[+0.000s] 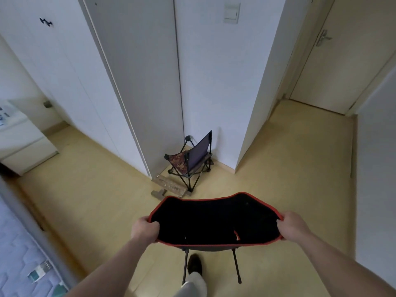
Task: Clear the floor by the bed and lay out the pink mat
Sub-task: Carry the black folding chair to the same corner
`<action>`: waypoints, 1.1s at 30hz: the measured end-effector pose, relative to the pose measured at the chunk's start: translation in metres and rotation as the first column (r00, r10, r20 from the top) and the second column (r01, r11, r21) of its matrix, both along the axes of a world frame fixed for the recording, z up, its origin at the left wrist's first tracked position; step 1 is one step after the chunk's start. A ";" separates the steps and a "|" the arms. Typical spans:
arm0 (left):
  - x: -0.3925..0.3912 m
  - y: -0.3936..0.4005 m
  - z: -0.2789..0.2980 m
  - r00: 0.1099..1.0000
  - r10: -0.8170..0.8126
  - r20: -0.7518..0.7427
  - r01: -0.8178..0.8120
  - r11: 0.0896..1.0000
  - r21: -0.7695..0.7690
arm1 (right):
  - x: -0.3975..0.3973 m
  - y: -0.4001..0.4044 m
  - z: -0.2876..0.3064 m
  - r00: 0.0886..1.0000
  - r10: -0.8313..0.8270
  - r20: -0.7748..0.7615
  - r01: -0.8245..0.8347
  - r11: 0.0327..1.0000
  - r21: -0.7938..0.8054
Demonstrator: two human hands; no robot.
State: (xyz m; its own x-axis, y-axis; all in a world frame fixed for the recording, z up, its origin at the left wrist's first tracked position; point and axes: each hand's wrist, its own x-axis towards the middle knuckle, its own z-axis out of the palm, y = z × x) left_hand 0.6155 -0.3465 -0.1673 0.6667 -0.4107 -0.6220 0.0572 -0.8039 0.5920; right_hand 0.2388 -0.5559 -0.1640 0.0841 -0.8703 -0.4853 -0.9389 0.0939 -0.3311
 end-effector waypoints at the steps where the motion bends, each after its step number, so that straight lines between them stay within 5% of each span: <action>1: 0.005 -0.017 -0.003 1.000 0.009 -0.003 -0.009 1.000 0.004 | 0.006 -0.017 -0.002 1.000 0.005 -0.002 -0.005 1.000 0.000; 21: 0.075 -0.210 -0.059 0.987 0.102 -0.125 -0.088 0.989 0.119 | 0.111 -0.261 -0.042 0.975 0.158 -0.157 -0.155 0.988 0.027; 33: 0.064 -0.288 -0.094 0.911 0.385 -0.151 -0.361 0.918 0.163 | 0.171 -0.417 -0.073 0.918 0.353 -0.182 -0.347 0.936 0.061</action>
State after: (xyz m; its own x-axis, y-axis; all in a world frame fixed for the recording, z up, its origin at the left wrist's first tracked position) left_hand 0.6792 -0.6350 -0.2616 0.6297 -0.0624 -0.7743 0.4616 -0.7717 0.4375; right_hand 0.4097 -0.9732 -0.2373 0.2864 -0.7879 -0.5451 -0.9580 -0.2455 -0.1485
